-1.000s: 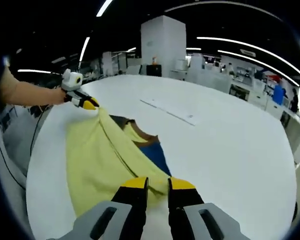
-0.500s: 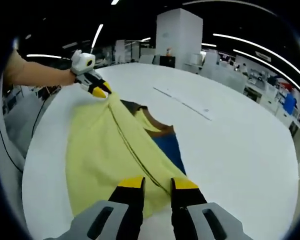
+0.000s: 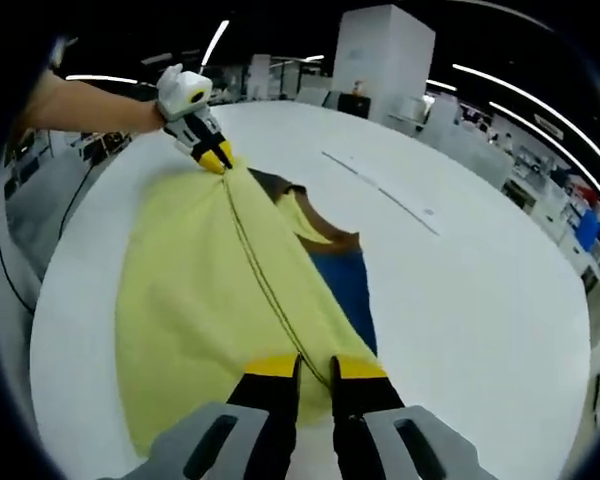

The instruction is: Fold the garment on the visible template until the final outline fits inside the template.

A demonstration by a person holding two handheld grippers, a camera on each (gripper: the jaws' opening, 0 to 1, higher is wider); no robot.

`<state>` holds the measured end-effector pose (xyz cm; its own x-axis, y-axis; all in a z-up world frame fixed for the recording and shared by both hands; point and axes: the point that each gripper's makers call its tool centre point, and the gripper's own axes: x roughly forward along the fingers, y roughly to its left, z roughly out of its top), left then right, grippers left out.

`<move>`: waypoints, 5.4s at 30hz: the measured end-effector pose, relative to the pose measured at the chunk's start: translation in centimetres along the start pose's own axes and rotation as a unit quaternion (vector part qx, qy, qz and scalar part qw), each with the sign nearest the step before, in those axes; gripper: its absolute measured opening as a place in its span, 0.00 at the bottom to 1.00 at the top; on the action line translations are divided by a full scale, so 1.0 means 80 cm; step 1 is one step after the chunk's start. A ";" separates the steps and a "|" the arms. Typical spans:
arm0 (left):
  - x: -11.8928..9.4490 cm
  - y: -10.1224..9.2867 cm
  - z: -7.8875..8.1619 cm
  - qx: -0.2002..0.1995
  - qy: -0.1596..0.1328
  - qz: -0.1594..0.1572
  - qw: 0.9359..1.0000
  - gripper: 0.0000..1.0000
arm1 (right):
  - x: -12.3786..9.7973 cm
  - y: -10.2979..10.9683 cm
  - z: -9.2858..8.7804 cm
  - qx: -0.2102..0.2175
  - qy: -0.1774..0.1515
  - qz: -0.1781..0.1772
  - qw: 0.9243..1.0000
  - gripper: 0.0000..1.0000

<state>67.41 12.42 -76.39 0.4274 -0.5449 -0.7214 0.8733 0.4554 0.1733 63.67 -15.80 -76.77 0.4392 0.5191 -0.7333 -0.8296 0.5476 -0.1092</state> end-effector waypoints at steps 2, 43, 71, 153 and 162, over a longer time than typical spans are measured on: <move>0.001 0.000 0.001 0.003 0.004 0.001 1.000 0.02 | 0.001 0.000 0.000 -0.001 0.001 0.001 1.000 0.04; -0.017 0.051 0.057 -0.143 -0.077 0.047 0.986 0.24 | -0.029 -0.057 0.048 0.106 -0.065 -0.065 0.990 0.19; -0.059 -0.024 0.057 -0.182 -0.121 -0.005 0.976 0.52 | -0.064 0.000 0.044 0.142 -0.096 -0.036 0.985 0.37; -0.092 -0.132 -0.050 -0.259 -0.123 0.006 0.958 0.19 | -0.088 0.129 -0.061 0.191 -0.127 -0.038 0.973 0.09; -0.093 -0.130 -0.054 -0.265 -0.120 0.006 0.957 0.07 | -0.084 0.127 -0.061 0.179 -0.124 -0.040 0.975 0.00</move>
<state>54.16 14.79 -75.76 0.5346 -0.6540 -0.5352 0.6530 0.7217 -0.2297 50.64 -16.96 -76.27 0.6049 0.5834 -0.5420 -0.6344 0.7644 0.1149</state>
